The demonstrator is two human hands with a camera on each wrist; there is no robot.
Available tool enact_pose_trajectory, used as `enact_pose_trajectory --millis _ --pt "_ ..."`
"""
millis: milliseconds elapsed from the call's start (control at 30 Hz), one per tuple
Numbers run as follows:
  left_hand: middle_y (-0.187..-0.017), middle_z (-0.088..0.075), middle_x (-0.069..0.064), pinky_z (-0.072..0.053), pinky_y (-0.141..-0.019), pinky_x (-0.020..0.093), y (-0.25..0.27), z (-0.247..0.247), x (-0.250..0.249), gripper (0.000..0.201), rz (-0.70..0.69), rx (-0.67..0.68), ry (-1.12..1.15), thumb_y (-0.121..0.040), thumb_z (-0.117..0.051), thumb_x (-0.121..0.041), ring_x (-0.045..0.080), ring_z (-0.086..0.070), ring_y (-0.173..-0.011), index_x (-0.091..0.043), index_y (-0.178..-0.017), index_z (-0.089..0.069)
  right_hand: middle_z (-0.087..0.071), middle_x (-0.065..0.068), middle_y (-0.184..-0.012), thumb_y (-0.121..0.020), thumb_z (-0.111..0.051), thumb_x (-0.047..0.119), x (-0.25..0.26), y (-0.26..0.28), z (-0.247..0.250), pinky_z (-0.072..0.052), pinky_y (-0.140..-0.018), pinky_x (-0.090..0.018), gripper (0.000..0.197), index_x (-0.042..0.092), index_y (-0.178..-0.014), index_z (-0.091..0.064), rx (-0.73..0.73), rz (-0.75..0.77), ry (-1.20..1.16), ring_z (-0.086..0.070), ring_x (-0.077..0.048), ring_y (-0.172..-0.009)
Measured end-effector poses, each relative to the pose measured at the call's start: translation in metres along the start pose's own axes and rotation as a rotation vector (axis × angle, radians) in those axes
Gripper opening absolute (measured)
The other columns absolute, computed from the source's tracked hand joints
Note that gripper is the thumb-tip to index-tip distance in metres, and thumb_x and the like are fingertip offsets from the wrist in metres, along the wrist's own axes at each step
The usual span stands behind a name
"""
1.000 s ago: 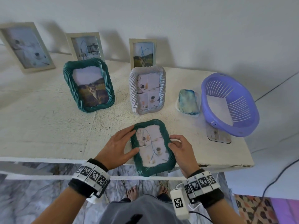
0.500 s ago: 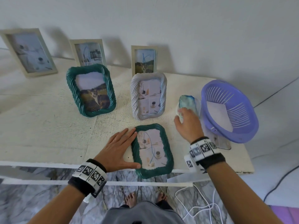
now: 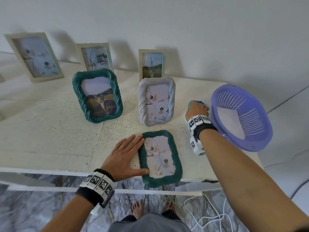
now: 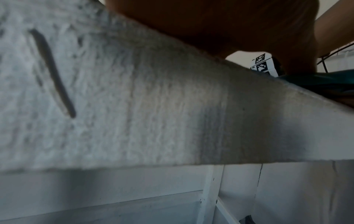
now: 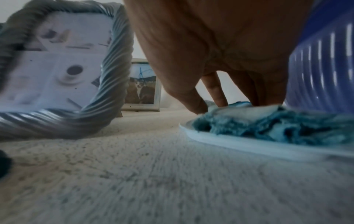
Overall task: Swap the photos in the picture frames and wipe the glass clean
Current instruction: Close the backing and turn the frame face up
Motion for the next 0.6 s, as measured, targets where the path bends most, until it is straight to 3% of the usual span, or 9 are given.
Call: enact_pose_trajectory --millis 133,300,467,600 --pt "-0.161 0.02 -0.018 0.012 -0.121 0.03 0.0 0.0 0.0 0.111 0.007 0.015 -0.017 -0.073 -0.03 -0.096 0.002 0.022 -0.147 -0.032 -0.155 0.011 -0.051 -0.026 -0.128 -0.089 -0.055 0.02 -0.007 -0.002 -0.005 -0.045 -0.094 -0.048 0.042 0.02 -0.131 -0.05 0.04 -0.094 -0.094 -0.05 -0.044 -0.116" --pt "-0.162 0.015 -0.017 0.009 -0.121 0.031 -0.001 0.0 -0.001 0.111 0.004 0.007 0.005 -0.073 -0.032 -0.095 0.004 0.016 -0.149 -0.032 -0.156 0.006 -0.037 -0.027 -0.138 -0.093 -0.059 0.016 -0.014 -0.005 -0.001 -0.04 -0.101 -0.052 0.051 0.008 -0.138 -0.039 0.055 -0.154 -0.129 -0.039 -0.046 -0.127" --pt "-0.163 0.01 -0.016 0.009 -0.121 0.03 -0.001 0.0 -0.001 0.111 -0.002 -0.009 0.01 -0.073 -0.034 -0.095 0.005 0.012 -0.15 -0.031 -0.157 0.003 -0.043 -0.029 -0.132 -0.091 -0.057 0.008 -0.013 0.001 0.012 -0.041 -0.097 -0.045 0.043 0.003 -0.131 -0.042 0.02 -0.047 -0.14 -0.044 -0.045 -0.122" --pt "-0.163 0.01 -0.016 0.011 -0.12 0.029 -0.001 0.0 0.0 0.112 -0.002 -0.014 -0.003 -0.073 -0.033 -0.095 0.006 0.012 -0.15 -0.03 -0.157 0.001 -0.049 -0.029 -0.125 -0.096 -0.049 0.009 -0.012 0.037 0.036 -0.039 -0.095 -0.045 0.036 0.001 -0.131 -0.047 -0.075 0.091 -0.196 -0.049 -0.045 -0.114"
Point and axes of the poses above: each hand's wrist, its own y-axis away from the middle knuckle, its own z-axis out of the back of the hand, x = y × z, the point moved 2 cm from there along -y, towards the middle knuckle
